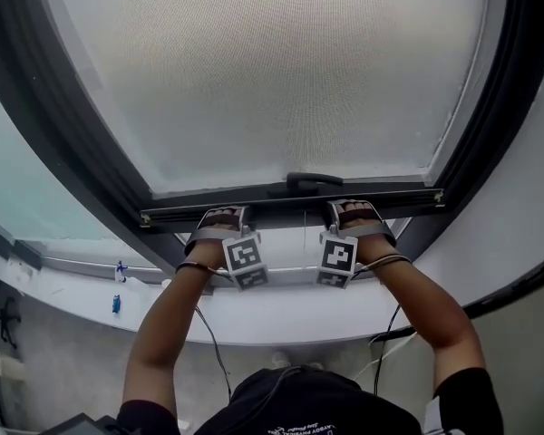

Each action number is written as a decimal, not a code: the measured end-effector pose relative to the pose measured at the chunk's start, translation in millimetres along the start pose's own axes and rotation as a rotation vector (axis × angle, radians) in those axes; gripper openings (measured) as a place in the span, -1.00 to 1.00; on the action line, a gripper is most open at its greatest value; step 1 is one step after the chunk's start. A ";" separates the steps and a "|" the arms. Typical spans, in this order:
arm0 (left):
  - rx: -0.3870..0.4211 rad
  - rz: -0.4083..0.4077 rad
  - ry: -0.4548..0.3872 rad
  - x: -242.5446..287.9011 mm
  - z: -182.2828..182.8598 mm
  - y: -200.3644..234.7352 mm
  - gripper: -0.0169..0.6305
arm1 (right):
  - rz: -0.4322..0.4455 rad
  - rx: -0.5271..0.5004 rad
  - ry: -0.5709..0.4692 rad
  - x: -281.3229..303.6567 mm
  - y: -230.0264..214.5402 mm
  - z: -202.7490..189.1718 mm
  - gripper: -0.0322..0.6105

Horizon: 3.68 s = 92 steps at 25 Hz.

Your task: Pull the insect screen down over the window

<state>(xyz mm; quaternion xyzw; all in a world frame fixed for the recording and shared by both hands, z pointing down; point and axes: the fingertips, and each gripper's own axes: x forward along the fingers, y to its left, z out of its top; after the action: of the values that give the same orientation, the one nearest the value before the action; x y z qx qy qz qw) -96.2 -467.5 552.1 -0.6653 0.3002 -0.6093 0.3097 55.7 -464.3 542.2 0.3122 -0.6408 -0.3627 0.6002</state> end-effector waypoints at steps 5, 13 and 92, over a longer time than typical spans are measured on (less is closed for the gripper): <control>-0.018 0.011 0.004 -3.5 0.2 3.1 -0.55 | -0.024 0.002 -0.015 -1.2 -2.2 3.1 -0.52; -0.119 0.112 -0.038 -31.1 12.5 13.0 -0.55 | -0.060 0.042 -0.053 -24.6 -7.8 2.7 -0.52; -1.303 0.218 -0.612 -383.5 56.5 -224.0 -0.94 | -0.293 1.324 -0.515 -417.7 186.6 27.9 -0.89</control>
<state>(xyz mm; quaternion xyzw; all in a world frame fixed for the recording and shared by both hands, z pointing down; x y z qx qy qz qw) -64.5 -26.2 483.1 -0.8214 0.5669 -0.0591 -0.0204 69.8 -11.7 471.7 0.5976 -0.7986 -0.0373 0.0605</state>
